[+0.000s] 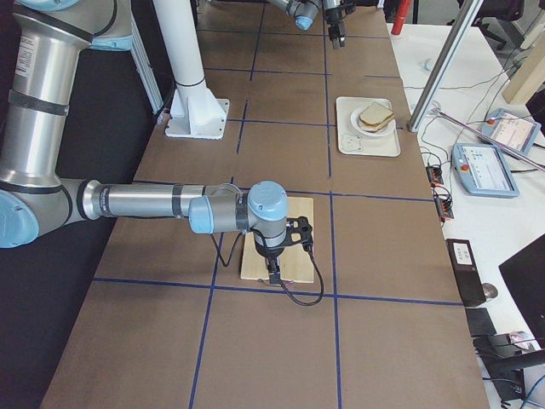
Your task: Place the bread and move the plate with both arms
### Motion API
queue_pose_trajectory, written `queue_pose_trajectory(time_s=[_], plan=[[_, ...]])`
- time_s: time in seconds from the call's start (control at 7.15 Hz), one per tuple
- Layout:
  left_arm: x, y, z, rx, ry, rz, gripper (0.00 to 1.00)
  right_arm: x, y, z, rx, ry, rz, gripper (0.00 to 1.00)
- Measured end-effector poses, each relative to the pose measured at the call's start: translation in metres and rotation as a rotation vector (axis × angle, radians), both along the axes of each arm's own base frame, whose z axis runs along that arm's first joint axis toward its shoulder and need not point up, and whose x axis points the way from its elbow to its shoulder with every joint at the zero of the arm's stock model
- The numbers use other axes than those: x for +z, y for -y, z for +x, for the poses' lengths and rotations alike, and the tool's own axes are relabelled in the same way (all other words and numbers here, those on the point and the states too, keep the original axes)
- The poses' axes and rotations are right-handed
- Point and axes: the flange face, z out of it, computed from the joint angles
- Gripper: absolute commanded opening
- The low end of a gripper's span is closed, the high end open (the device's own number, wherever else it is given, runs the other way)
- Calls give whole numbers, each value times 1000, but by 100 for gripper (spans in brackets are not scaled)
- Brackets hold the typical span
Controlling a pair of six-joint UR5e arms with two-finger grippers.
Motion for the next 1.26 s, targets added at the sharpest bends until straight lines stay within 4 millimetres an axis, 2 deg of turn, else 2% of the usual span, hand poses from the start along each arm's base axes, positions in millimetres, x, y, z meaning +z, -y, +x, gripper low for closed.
queue_pose_trajectory(time_s=[0.28,0.56,0.7,0.98,1.12,1.26], plan=[[58,1,-69,87,208,121,100,1,-1,0,0,0,-3,100],[100,-5,-124,183,335,146,100,2,-1,0,0,0,-4,100],[113,-8,-150,223,375,129,100,2,-1,0,0,0,-4,100],[115,-18,-204,290,421,68,100,2,-2,0,0,0,-5,100],[116,-40,-225,301,419,0,100,3,-2,0,0,0,-6,100],[130,-81,-239,305,411,-71,100,3,-3,0,0,0,-8,100]])
